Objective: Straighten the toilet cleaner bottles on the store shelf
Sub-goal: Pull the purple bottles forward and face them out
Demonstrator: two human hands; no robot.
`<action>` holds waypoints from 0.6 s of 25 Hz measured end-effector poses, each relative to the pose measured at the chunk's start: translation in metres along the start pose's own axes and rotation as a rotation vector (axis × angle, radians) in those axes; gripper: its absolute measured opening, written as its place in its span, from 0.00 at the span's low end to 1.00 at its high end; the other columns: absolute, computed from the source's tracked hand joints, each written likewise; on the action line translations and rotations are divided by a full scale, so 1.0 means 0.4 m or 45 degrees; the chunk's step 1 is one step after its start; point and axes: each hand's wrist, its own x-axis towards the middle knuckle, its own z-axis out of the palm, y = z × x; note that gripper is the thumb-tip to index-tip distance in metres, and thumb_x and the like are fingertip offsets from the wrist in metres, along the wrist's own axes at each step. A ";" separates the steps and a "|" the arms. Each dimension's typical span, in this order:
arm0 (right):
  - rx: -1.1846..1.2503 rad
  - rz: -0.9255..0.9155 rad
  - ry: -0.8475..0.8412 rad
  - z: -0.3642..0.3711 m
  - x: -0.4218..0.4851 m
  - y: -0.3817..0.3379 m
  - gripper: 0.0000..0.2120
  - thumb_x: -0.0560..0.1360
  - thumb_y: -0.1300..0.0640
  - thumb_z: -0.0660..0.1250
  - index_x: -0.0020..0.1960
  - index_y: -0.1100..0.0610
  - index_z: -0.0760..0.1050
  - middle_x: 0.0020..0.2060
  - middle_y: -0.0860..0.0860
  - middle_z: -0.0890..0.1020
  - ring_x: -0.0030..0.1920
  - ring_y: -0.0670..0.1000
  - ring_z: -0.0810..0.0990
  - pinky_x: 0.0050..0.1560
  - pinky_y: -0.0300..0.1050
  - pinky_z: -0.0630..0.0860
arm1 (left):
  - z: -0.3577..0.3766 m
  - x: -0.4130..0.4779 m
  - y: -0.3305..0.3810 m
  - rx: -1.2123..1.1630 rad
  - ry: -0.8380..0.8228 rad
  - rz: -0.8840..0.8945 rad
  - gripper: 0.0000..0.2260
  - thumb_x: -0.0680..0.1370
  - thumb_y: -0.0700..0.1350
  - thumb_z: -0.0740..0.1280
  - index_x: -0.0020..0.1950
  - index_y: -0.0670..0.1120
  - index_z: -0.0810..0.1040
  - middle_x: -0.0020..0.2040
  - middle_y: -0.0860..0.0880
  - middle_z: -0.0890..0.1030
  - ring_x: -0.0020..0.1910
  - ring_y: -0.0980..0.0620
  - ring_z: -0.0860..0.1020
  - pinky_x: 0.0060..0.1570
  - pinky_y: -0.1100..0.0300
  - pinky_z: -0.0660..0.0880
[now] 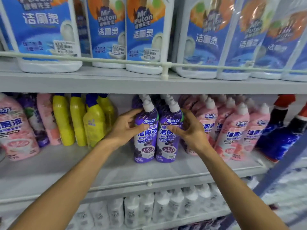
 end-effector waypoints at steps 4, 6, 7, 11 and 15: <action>0.192 0.140 0.070 -0.016 0.000 0.065 0.27 0.65 0.39 0.80 0.59 0.48 0.79 0.47 0.57 0.86 0.50 0.62 0.86 0.47 0.67 0.82 | 0.023 -0.021 0.004 0.039 0.248 -0.153 0.23 0.71 0.39 0.78 0.64 0.50 0.77 0.47 0.48 0.83 0.42 0.55 0.80 0.39 0.60 0.80; 0.182 0.135 0.059 -0.010 0.005 0.089 0.28 0.63 0.34 0.80 0.56 0.49 0.79 0.46 0.62 0.85 0.47 0.68 0.85 0.39 0.70 0.80 | 0.040 -0.028 -0.005 0.013 0.282 -0.286 0.17 0.72 0.42 0.78 0.59 0.49 0.78 0.43 0.46 0.82 0.42 0.50 0.80 0.43 0.49 0.80; 0.208 0.134 0.067 -0.005 0.006 0.095 0.28 0.64 0.34 0.79 0.56 0.49 0.79 0.46 0.62 0.85 0.47 0.68 0.85 0.38 0.70 0.80 | 0.049 -0.031 -0.010 0.014 0.308 -0.306 0.15 0.73 0.42 0.78 0.55 0.48 0.77 0.42 0.47 0.81 0.42 0.49 0.80 0.45 0.44 0.80; 0.249 0.093 0.074 0.005 0.012 0.086 0.20 0.70 0.45 0.79 0.56 0.52 0.78 0.46 0.53 0.86 0.47 0.58 0.87 0.44 0.64 0.84 | 0.069 -0.033 -0.005 0.010 0.415 -0.239 0.11 0.73 0.41 0.77 0.48 0.52 0.78 0.42 0.47 0.82 0.42 0.47 0.80 0.45 0.40 0.81; 0.257 0.115 0.061 0.010 0.018 0.083 0.19 0.72 0.52 0.78 0.59 0.56 0.78 0.45 0.50 0.86 0.47 0.55 0.87 0.47 0.61 0.84 | 0.062 -0.034 -0.001 -0.002 0.406 -0.185 0.12 0.74 0.39 0.76 0.51 0.53 0.79 0.46 0.43 0.83 0.45 0.46 0.81 0.40 0.49 0.80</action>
